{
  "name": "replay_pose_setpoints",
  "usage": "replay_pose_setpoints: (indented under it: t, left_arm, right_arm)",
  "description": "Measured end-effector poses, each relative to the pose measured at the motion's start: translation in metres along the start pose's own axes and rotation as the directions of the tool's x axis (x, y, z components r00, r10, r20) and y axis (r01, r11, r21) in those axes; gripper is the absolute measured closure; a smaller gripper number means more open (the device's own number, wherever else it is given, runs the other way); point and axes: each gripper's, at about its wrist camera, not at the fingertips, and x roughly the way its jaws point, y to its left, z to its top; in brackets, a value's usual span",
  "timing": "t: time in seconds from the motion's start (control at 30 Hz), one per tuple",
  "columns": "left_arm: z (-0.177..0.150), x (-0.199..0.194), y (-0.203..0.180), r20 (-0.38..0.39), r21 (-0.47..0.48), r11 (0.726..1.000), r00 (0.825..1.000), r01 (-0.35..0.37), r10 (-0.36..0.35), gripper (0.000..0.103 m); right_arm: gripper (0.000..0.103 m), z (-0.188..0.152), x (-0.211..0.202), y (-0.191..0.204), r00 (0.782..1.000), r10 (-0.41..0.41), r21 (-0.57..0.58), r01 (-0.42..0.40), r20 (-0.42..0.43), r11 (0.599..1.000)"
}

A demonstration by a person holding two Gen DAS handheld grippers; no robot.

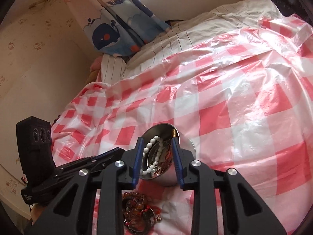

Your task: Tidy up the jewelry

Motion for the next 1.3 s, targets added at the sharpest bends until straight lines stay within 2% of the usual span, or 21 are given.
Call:
replay_pose_setpoints:
  t: [0.23, 0.43, 0.63, 0.77, 0.87, 0.97, 1.03, 1.1, 1.2, 1.3]
  left_arm:
    - [-0.039, -0.029, 0.014, -0.038, 0.014, 0.999, 0.999, -0.034, 0.034, 0.096]
    - [-0.076, -0.020, 0.011, -0.123, 0.081, 0.995, 0.990, -0.054, 0.064, 0.096]
    - [-0.081, -0.014, 0.007, -0.119, 0.128, 0.983, 0.982, -0.129, 0.145, 0.094]
    - [-0.077, -0.022, -0.003, -0.083, 0.171, 0.974, 0.983, -0.146, 0.162, 0.094]
    - [-0.078, -0.021, -0.009, -0.096, 0.207, 0.968, 0.982, -0.143, 0.166, 0.092]
    - [-0.079, -0.023, -0.016, -0.100, 0.250, 0.959, 0.982, -0.134, 0.163, 0.085]
    - [-0.081, -0.026, -0.025, -0.094, 0.287, 0.954, 0.988, -0.089, 0.120, 0.074]
    - [-0.085, -0.026, -0.037, -0.087, 0.336, 0.939, 0.990, -0.075, 0.111, 0.067]
    - [-0.092, -0.014, -0.048, -0.099, 0.386, 0.918, 0.985, -0.093, 0.141, 0.065]
    - [-0.097, -0.001, -0.047, -0.115, 0.395, 0.912, 0.979, -0.109, 0.167, 0.069]
  right_arm:
    - [0.072, -0.033, -0.020, -0.009, 0.999, -0.028, 0.027, 0.029, -0.030, 0.999]
    - [0.072, -0.064, -0.025, 0.001, 0.996, -0.036, -0.005, 0.036, -0.082, 0.999]
    - [0.072, -0.085, -0.007, 0.006, 0.986, -0.025, -0.021, 0.022, -0.166, 1.000]
    - [0.072, -0.091, -0.001, 0.010, 0.981, -0.015, -0.031, 0.009, -0.195, 0.999]
    - [0.072, -0.095, 0.005, 0.017, 0.976, -0.014, -0.054, 0.003, -0.216, 0.999]
    - [0.072, -0.097, 0.007, 0.020, 0.975, -0.024, -0.070, 0.008, -0.220, 0.998]
    - [0.072, -0.097, 0.007, 0.018, 0.976, -0.029, -0.063, 0.016, -0.217, 0.998]
    - [0.071, -0.095, 0.006, 0.015, 0.978, -0.034, -0.048, 0.025, -0.207, 0.999]
    - [0.069, -0.093, 0.004, 0.010, 0.979, -0.028, -0.027, 0.024, -0.201, 0.999]
    - [0.066, -0.093, 0.004, 0.011, 0.979, -0.026, -0.029, 0.020, -0.200, 0.999]
